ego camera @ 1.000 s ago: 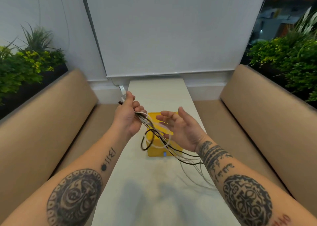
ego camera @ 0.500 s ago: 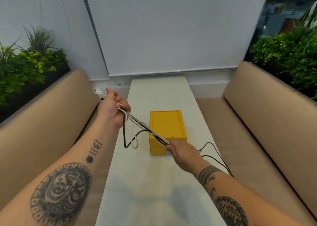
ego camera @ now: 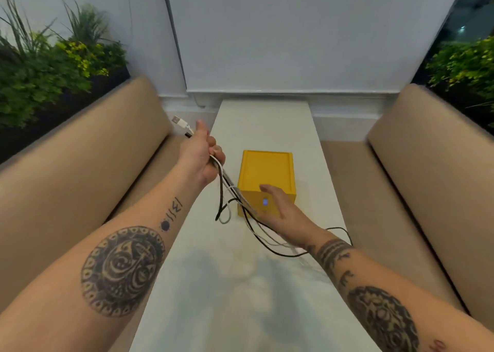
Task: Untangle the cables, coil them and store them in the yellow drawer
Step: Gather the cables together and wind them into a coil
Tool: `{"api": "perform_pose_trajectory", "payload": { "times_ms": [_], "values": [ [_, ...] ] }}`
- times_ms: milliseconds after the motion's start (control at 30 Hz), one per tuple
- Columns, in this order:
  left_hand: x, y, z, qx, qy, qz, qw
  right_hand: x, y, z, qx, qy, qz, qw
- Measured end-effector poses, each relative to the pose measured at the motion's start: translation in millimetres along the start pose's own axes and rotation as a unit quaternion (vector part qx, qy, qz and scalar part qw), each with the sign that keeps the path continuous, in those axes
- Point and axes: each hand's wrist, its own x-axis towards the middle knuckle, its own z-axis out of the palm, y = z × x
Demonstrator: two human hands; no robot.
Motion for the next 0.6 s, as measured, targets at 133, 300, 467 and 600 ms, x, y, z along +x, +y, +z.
{"api": "perform_pose_trajectory", "payload": {
  "times_ms": [133,300,467,600],
  "values": [
    [-27,-16,21,0.014,0.000,0.061,0.998,1,-91,14,0.129,-0.020,-0.131,0.983],
    [-44,-2,24,0.029,0.044,0.147,0.988,-12,-93,10,0.299,0.080,-0.151,0.939],
    [-50,-3,27,0.020,0.050,0.141,0.988,-9,-104,21,0.233,0.012,-0.091,0.968],
    [-50,10,27,0.007,0.016,0.115,0.993,-7,-59,14,-0.023,0.048,-0.114,0.992]
  ]
}}
